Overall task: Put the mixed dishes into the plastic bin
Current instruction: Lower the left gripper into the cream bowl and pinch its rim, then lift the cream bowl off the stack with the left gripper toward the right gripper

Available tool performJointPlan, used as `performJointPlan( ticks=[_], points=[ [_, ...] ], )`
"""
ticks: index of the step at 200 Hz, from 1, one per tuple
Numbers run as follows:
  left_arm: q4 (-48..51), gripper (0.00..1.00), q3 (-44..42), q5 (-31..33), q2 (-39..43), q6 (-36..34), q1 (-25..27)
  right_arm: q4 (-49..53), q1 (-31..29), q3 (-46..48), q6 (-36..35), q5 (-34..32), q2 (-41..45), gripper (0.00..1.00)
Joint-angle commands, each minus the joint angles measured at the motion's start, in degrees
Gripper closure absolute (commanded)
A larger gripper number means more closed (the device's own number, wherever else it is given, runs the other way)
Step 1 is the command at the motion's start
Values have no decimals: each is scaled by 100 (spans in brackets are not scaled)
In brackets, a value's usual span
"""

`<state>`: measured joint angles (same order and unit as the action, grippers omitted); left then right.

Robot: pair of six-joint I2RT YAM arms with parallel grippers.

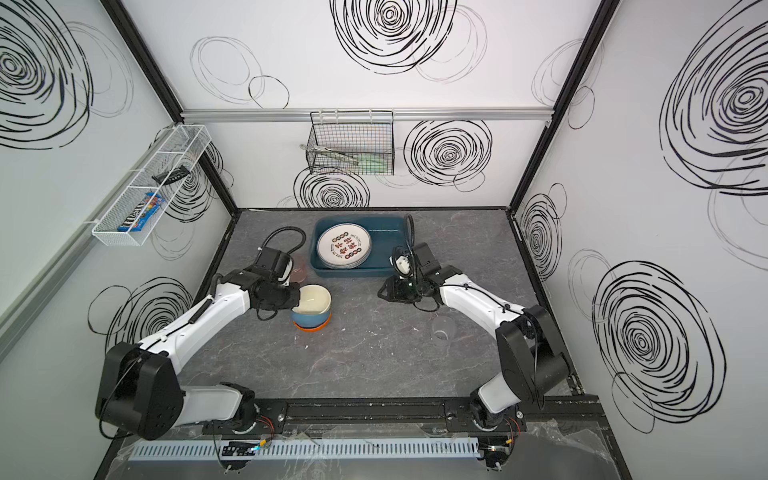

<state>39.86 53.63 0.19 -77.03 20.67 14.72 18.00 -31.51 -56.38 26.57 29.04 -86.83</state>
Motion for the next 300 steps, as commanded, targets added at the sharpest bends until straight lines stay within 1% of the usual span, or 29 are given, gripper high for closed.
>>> performJointPlan(
  ticks=[1,51,83,85,87,123,139,154,180,216,242,249,300],
  points=[
    [-11,90,106,76,230,-19,55,-107,-22,67,33,-39,21,59],
    [79,96,261,52,381,27,118,-104,-15,47,50,-38,5,59],
    [150,96,397,-3,435,36,132,-52,-40,-18,50,-38,13,59],
    [157,99,402,-4,435,32,131,-45,-40,-30,50,-43,9,59],
    [161,100,414,-8,439,34,135,-38,-44,-37,50,-46,8,59],
    [254,100,615,-76,533,59,160,186,-114,-339,7,-108,-56,58],
    [301,100,731,-130,564,67,205,378,-183,-588,-48,-184,-112,54],
    [337,100,836,-175,574,95,264,519,-247,-814,-90,-223,-148,53],
    [366,100,1008,-203,547,149,443,756,-290,-1201,-99,-203,-196,52],
    [283,100,1176,-233,481,327,747,993,-329,-1609,-90,-178,-148,47],
    [217,100,1345,-182,338,368,1029,1125,-373,-1781,-82,-160,-103,43],
    [208,100,1385,-152,290,531,1119,1152,-390,-1820,-82,-170,-105,43],
    [63,100,1657,-80,15,750,1603,1173,-500,-1905,-21,-102,-174,42]
  ],
)
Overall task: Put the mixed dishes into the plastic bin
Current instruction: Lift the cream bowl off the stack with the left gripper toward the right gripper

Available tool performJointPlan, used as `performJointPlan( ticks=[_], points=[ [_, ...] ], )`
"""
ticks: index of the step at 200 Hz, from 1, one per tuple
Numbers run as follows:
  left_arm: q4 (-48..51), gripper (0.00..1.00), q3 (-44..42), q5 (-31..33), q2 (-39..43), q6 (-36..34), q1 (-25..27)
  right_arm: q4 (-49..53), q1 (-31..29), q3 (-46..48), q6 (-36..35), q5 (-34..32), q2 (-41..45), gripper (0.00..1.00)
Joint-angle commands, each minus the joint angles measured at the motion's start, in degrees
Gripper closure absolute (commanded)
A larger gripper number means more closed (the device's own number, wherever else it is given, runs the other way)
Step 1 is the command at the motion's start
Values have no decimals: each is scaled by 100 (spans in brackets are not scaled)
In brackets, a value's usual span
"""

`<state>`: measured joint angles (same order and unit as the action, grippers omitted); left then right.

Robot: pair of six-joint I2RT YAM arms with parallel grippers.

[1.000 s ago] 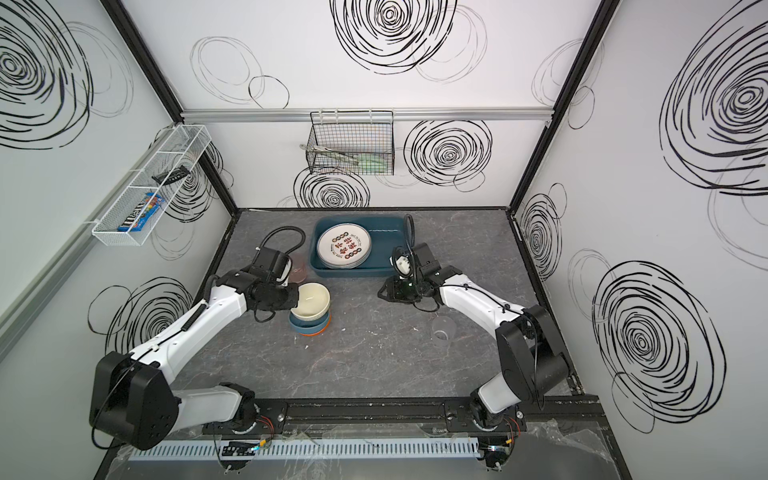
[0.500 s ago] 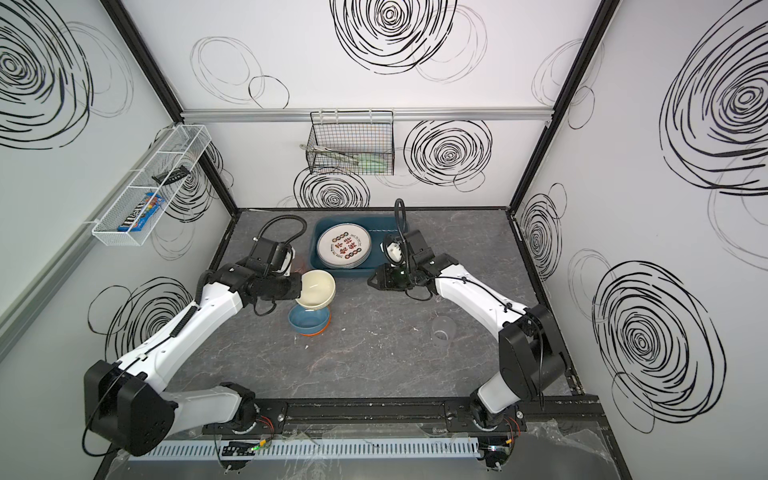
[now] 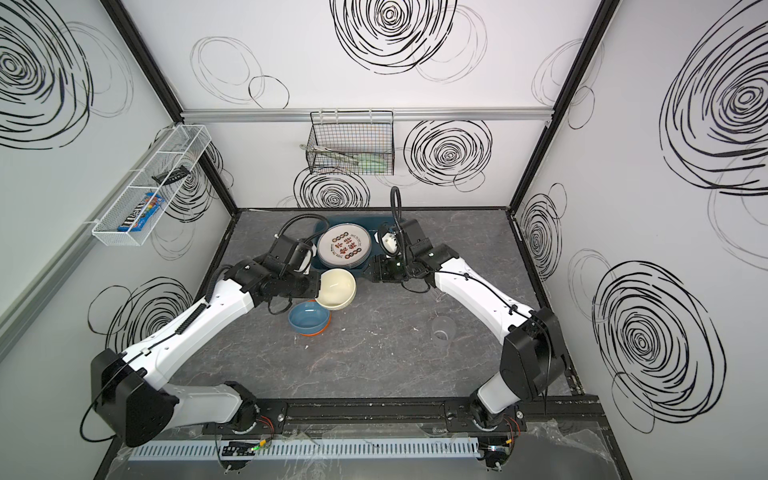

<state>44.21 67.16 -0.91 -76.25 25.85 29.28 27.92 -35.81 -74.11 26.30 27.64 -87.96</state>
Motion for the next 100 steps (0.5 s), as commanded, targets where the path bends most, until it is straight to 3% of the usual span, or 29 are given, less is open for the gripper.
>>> performJointPlan(
  ticks=[1,58,100],
  points=[
    [-375,100,310,34,-69,234,157,180,-72,-136,10,39,-66,42],
    [-505,100,430,95,-283,394,516,173,-186,-114,33,86,-282,46],
    [-545,100,448,91,-329,455,596,205,-220,-69,0,2,-405,56]
  ],
)
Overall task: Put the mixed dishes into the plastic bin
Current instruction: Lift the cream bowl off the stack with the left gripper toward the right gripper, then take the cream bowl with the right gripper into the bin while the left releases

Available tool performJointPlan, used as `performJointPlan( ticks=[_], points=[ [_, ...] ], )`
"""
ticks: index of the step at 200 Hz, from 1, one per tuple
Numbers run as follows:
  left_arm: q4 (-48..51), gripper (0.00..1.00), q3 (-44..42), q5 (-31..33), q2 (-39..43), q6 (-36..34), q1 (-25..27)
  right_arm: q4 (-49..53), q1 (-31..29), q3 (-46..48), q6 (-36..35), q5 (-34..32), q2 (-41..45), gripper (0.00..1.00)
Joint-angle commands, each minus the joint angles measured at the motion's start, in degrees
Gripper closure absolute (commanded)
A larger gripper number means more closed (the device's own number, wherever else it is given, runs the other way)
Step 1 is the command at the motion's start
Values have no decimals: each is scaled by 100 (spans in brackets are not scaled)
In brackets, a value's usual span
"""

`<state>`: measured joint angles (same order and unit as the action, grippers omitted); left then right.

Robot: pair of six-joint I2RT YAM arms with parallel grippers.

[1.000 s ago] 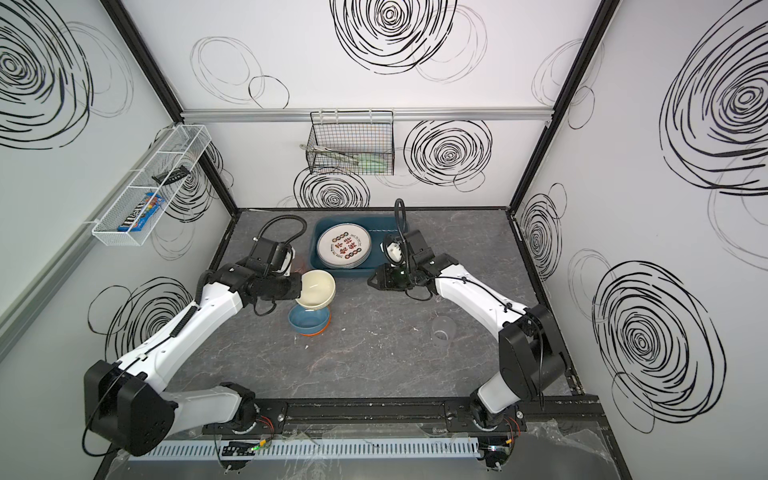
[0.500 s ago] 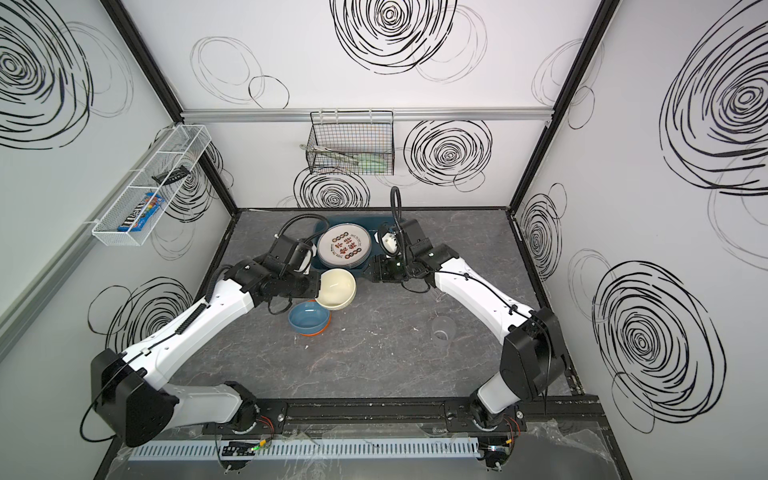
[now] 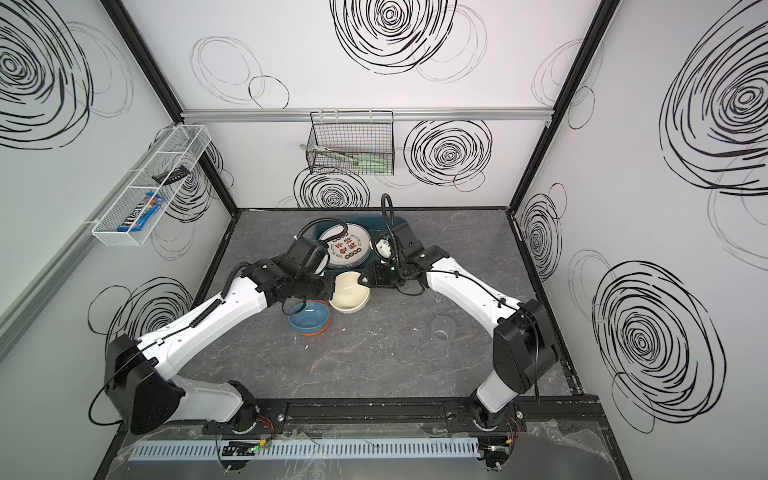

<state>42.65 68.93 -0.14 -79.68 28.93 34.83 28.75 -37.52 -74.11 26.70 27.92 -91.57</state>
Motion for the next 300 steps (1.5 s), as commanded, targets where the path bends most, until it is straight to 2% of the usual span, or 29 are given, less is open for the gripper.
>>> performJointPlan(
  ticks=[1,56,61,83,102,166,231,265,300],
  points=[
    [-389,100,275,14,14,143,41,122,-47,-65,-41,-30,-49,56],
    [-341,98,389,24,39,172,59,183,-63,-51,-128,-338,-138,82],
    [-338,92,400,24,47,175,60,185,-67,-47,-137,-384,-142,83],
    [-328,86,445,1,91,210,59,252,-63,-120,-182,-578,-151,90],
    [-337,84,446,-51,133,227,59,258,-64,-187,-200,-700,-144,93],
    [-348,58,351,-274,532,320,-122,512,93,-732,-408,-1349,-408,99],
    [-395,45,-270,-549,1259,350,-723,630,718,-1582,-473,-1673,-1000,100],
    [-387,41,-715,-750,1611,342,-1057,666,1137,-2171,-411,-1674,-1598,100],
    [-398,39,-1133,-925,1895,386,-1278,831,1355,-2988,-363,-2021,-2401,100]
  ],
)
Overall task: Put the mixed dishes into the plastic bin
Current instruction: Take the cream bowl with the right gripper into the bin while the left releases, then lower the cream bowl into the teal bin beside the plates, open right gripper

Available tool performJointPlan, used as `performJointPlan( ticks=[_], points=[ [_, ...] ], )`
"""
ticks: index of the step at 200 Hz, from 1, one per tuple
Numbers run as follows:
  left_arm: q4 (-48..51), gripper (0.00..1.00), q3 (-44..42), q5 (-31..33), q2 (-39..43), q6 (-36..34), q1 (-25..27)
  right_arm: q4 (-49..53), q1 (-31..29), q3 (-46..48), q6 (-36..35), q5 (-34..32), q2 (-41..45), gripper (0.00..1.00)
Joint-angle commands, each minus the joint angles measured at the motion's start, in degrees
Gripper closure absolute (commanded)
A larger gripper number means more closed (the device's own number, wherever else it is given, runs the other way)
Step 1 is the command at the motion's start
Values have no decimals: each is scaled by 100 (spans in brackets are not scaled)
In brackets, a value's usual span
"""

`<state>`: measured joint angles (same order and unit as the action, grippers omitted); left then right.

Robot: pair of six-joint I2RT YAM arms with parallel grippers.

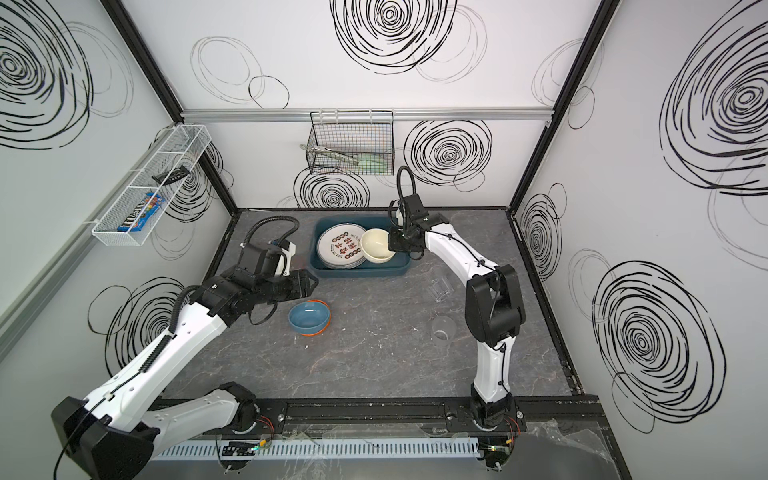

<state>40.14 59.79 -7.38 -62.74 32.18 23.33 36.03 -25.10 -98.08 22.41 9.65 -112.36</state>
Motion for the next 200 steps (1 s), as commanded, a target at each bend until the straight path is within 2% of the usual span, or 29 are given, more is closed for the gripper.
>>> performJointPlan(
  ticks=[1,82,151,200],
  points=[
    [-147,39,-230,-206,201,60,-132,109,121,-612,68,-201,-344,100],
    [42,38,-608,-264,489,60,-390,709,474,-2840,106,-627,-2087,100],
    [82,38,-697,-215,438,106,-417,139,592,-3044,34,-832,-2488,99],
    [99,38,-748,-168,419,121,-426,99,596,-3485,66,-829,-2882,98]
  ],
)
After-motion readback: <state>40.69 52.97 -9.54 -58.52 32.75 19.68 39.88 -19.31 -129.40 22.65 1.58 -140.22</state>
